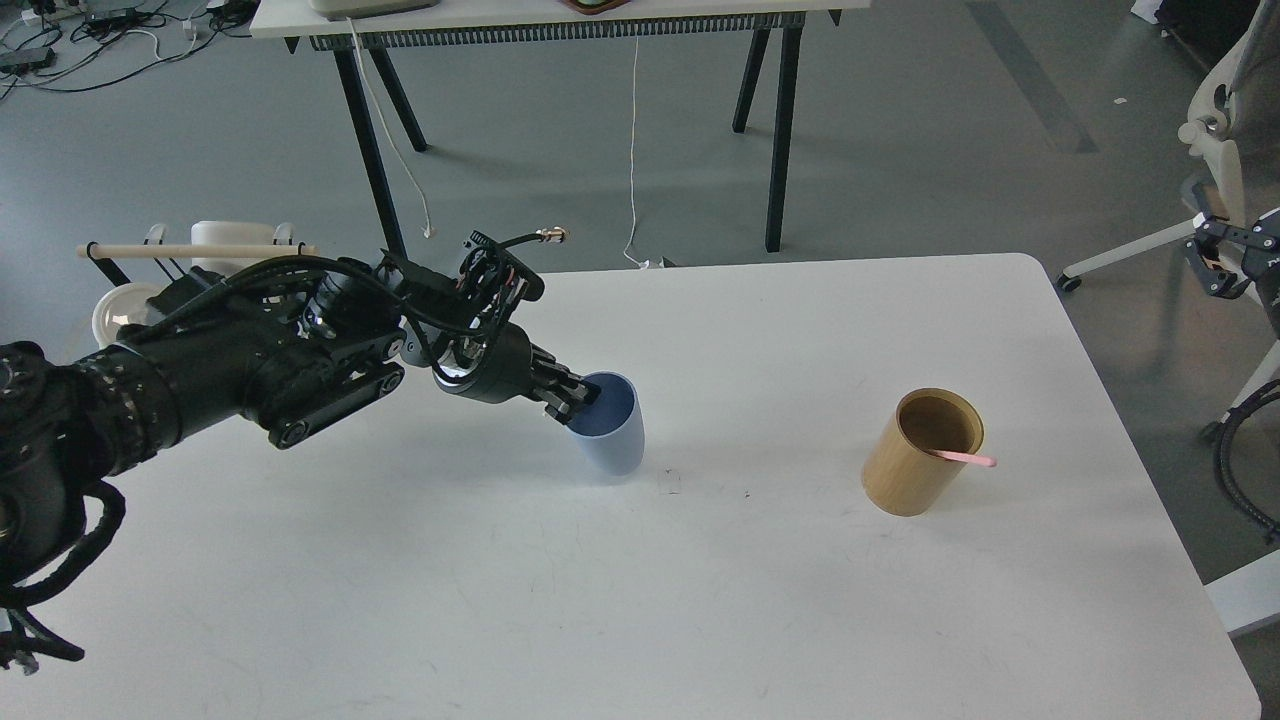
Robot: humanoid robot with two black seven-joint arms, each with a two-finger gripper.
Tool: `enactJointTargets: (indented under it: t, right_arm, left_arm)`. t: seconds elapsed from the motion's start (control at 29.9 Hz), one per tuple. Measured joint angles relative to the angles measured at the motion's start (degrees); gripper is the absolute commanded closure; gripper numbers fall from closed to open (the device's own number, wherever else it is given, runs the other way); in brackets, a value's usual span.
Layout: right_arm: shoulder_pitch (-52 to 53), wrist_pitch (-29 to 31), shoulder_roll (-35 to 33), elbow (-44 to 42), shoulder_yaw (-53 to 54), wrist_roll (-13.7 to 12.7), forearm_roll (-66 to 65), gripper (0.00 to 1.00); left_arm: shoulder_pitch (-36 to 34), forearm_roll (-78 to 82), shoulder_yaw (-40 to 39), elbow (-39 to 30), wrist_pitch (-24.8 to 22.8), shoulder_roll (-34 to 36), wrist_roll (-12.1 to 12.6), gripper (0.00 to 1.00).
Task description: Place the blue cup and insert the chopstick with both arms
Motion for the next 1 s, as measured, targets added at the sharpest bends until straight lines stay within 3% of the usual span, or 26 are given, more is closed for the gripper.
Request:
enactJointTargets:
  t: [0.13,0.4,0.5,0.57,0.6,0.74,1.0]
  right_arm:
    - [0.00,0.00,0.03,0.00,0.01,0.00,0.00,0.01]
    - [0.00,0.00,0.09,0.76,-0.36,0.00,0.00,0.01]
    - [0.00,0.00,0.08,0.95,-0.44,0.00,-0.10,0.01]
    - [0.00,0.00,-0.05,1.15,-0.70,0.00,-0.48,0.01]
    - [0.10,0.00,-0.27,1.48,-1.21,0.00,-0.83,0.01]
    - [0.66,0.00,-3.48,6.26,-5.64,0.00,-6.38,0.01]
    - [0.94,0.01,-18.99,21.16,-6.95,0.00,-33.17,0.01]
  left_arm:
    - [0.36,0.00,0.00,-0.01,-0.01,0.09,0.00,0.85]
    - [0.67,-1.17,-0.43,-0.21,-0.33,1.01,0.00,0.65]
    - [0.83,-2.71,-0.56,-0.27,-0.45,1.19,0.00,0.43]
    - [0.85,-4.86,-0.76,-0.27,-0.55,1.34,0.00,0.17]
    - [0.87,-6.55,-1.05,-0.18,-0.62,1.46,0.00,0.10]
    - [1.41,-17.43,-3.71,0.22,-1.15,3.86,0.00,0.02]
    - [5.82,-41.18,-13.21,-0.19,-4.68,7.31,0.01,0.01]
